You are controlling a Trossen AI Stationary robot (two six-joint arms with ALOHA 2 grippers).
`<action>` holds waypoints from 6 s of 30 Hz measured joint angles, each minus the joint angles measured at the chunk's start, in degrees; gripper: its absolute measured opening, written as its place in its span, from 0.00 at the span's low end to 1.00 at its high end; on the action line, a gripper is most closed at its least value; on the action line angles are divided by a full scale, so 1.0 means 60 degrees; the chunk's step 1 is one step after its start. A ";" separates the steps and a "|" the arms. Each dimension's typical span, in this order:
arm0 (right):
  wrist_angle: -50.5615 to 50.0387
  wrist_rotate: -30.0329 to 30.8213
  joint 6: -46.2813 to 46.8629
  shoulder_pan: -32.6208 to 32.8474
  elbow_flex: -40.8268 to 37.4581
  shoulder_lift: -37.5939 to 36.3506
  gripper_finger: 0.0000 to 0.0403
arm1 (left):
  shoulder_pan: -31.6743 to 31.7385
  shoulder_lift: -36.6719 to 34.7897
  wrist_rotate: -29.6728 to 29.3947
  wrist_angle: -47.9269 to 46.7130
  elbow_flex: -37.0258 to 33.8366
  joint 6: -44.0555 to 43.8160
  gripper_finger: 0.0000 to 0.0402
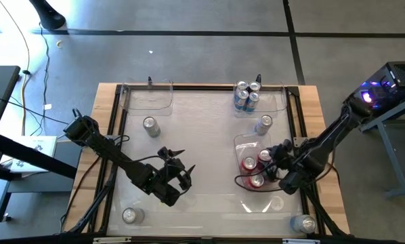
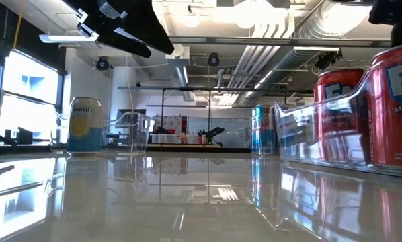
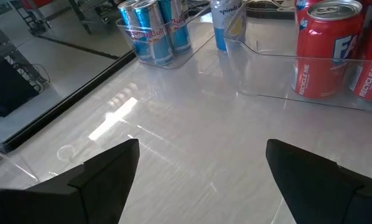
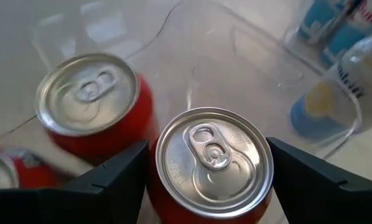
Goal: Sort soda cans
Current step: Put the orange soda can back into the bottom right transparent bin, then put the top left white soda can into the top left transparent bin
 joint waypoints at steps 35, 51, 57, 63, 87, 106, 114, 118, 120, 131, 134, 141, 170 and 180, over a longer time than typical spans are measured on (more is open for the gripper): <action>0.5533 0.0917 -0.7514 0.0010 0.0761 -0.1683 0.83 | 0.2870 0.1469 0.5612 0.8114 -0.1093 0.4667 0.72; 0.6721 0.0873 -0.8779 0.0010 0.0761 -0.1677 0.83 | 0.4242 0.4682 0.8220 0.8487 0.1747 0.5800 0.47; 0.6683 0.0862 -0.8651 0.0014 0.0761 -0.1673 0.83 | 0.4347 0.4942 0.8368 0.8507 0.2235 0.6456 0.43; 0.6633 0.0729 -0.8563 0.0014 0.0761 -0.1670 0.83 | 0.4390 0.4637 0.8268 0.7680 0.2266 0.6768 0.43; 0.6694 0.1376 -0.8286 0.0007 0.0674 -0.0257 0.83 | 0.2468 -0.4395 0.5264 -0.1238 -0.1632 0.2291 0.49; 0.7082 0.1452 -0.8779 0.0007 0.0674 -0.0158 0.83 | 0.7159 -0.5150 0.7522 -0.5931 -0.1344 0.5338 0.85; 0.7085 0.1449 -0.8692 0.0007 0.0670 -0.0158 0.83 | 0.8185 -0.4611 0.7212 -0.6417 -0.1341 0.6420 0.85; 0.7085 0.1449 -0.8677 0.0007 0.0670 -0.0158 0.83 | 0.8765 -0.4582 0.7329 -0.6285 -0.1501 0.6748 0.85; 0.7085 0.1449 -0.8677 0.0007 0.0670 -0.0158 0.83 | 0.9039 -0.4565 0.7323 -0.6120 -0.1711 0.6843 0.85; 0.7082 0.1372 -0.8601 0.0007 0.0670 -0.0158 0.83 | 0.9475 -0.4563 0.8222 -0.5012 -0.2486 0.7400 0.85; 0.7082 0.1372 -0.8601 0.0007 0.0670 -0.0158 0.83 | 0.9475 -0.4564 0.8727 -0.4616 -0.2492 0.7424 0.85; 0.7082 0.1369 -0.8601 0.0007 0.0670 -0.0158 0.83 | 0.9468 -0.4564 0.9293 -0.3998 -0.2492 0.7236 0.85; 0.7074 0.1179 -0.8936 0.0007 0.0670 -0.0158 0.83 | 0.9542 -0.4470 0.7458 -0.5328 0.1177 0.1340 0.70; 0.7074 0.1183 -0.8949 0.0014 0.0670 -0.0158 0.83 | 1.2277 -0.2230 0.7452 -0.5538 0.3141 0.2069 0.70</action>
